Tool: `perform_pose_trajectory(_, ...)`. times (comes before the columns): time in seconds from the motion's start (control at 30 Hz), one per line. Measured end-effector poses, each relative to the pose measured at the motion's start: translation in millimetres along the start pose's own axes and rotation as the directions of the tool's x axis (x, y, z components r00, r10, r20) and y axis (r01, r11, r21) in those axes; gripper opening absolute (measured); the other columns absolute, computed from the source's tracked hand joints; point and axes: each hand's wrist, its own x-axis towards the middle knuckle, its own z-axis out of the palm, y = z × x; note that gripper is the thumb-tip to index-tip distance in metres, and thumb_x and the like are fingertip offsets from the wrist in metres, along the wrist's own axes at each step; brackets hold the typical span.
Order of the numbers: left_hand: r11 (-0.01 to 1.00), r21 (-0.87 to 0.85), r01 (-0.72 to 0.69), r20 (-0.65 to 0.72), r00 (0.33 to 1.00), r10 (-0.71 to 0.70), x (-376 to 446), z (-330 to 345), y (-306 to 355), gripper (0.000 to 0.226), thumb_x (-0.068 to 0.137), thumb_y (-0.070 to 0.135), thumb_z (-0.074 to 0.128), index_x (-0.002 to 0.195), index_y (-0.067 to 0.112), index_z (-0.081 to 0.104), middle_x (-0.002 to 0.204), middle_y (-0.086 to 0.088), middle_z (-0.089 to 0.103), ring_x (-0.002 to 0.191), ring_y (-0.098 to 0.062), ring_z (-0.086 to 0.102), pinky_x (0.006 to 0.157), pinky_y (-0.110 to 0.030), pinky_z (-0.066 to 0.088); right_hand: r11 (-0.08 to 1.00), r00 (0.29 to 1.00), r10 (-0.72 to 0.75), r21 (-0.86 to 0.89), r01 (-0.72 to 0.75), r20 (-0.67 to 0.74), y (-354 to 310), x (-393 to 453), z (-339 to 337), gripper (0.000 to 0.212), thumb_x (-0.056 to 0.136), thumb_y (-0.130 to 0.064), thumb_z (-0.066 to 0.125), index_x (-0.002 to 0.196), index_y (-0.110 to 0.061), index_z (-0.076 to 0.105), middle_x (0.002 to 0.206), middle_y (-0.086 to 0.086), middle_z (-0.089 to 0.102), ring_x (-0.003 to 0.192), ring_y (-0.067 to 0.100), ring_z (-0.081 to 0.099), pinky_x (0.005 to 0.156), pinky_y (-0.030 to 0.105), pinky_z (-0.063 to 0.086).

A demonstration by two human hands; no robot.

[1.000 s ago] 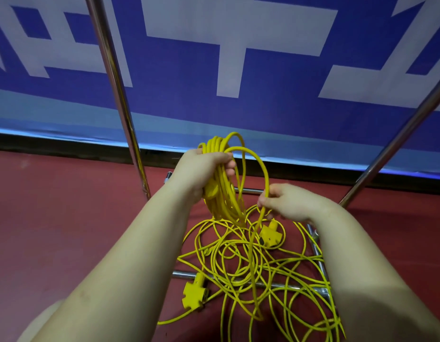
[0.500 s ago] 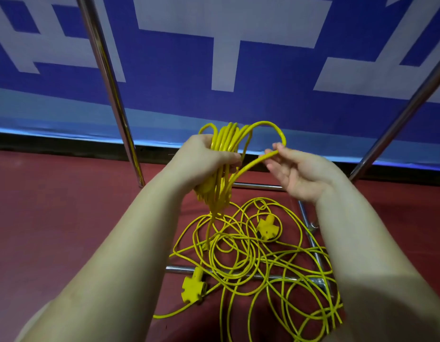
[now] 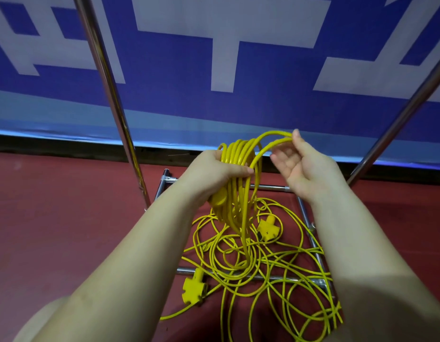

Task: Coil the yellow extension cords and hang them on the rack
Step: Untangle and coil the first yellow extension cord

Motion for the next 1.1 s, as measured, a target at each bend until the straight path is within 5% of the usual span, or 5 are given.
perform_pose_trajectory(0.13,0.999,0.015,-0.049,-0.204,0.978,0.051,9,-3,-5,0.009,0.075,0.011,0.076,0.075,0.011,0.067,0.065,-0.005,0.068,0.06,-0.02,0.066,0.065,-0.031,0.055,0.607,0.983,-0.014,-0.78,0.153,0.183,16,-2,-3,0.029,0.084,-0.046,0.061,0.095,-0.019,0.064,0.096,0.002,0.071,0.084,0.011,0.067,0.076,0.027,0.053)
perform_pose_trajectory(0.27,0.994,-0.095,-0.06,-0.31,0.95,0.028,15,-8,-7,0.011,0.077,0.01,0.073,0.068,0.012,0.067,0.071,-0.009,0.071,0.063,-0.023,0.066,0.069,-0.037,0.056,0.226,0.915,0.153,-0.915,0.334,0.372,38,-8,-4,0.015,0.08,-0.036,0.07,0.083,-0.024,0.061,0.075,-0.004,0.066,0.065,0.006,0.054,0.065,0.025,0.041)
perform_pose_trajectory(0.53,0.949,-0.298,-0.101,-0.439,0.898,-0.042,17,-14,-6,0.008,0.079,0.006,0.07,0.078,-0.001,0.067,0.058,-0.006,0.066,0.051,-0.02,0.062,0.062,-0.032,0.055,0.189,0.872,-0.106,-0.851,0.49,0.478,45,-7,1,0.011,0.092,-0.025,0.054,0.081,-0.026,0.056,0.07,-0.006,0.067,0.061,0.003,0.062,0.061,0.019,0.049)
perform_pose_trajectory(0.73,0.934,-0.319,-0.159,-0.55,0.834,-0.045,18,-33,-2,0.017,0.08,0.007,0.07,0.067,0.01,0.06,0.058,-0.002,0.067,0.056,-0.017,0.064,0.061,-0.028,0.054,0.077,0.894,0.197,-0.915,0.396,0.403,42,-2,-12,0.015,0.086,-0.023,0.066,0.08,-0.022,0.053,0.067,-0.004,0.057,0.057,0.011,0.053,0.053,0.021,0.04)
perform_pose_trajectory(1.1,0.997,-0.071,-0.003,-0.392,0.92,-0.025,17,-46,-15,0.02,0.084,0.008,0.068,0.066,0.008,0.06,0.045,0.005,0.062,0.042,-0.004,0.059,0.045,-0.014,0.047,0.134,0.796,-0.49,-0.872,0.471,0.355,9,-6,-16,0.003,0.083,-0.025,0.067,0.084,-0.023,0.069,0.076,-0.013,0.061,0.074,0.004,0.056,0.069,0.018,0.042)
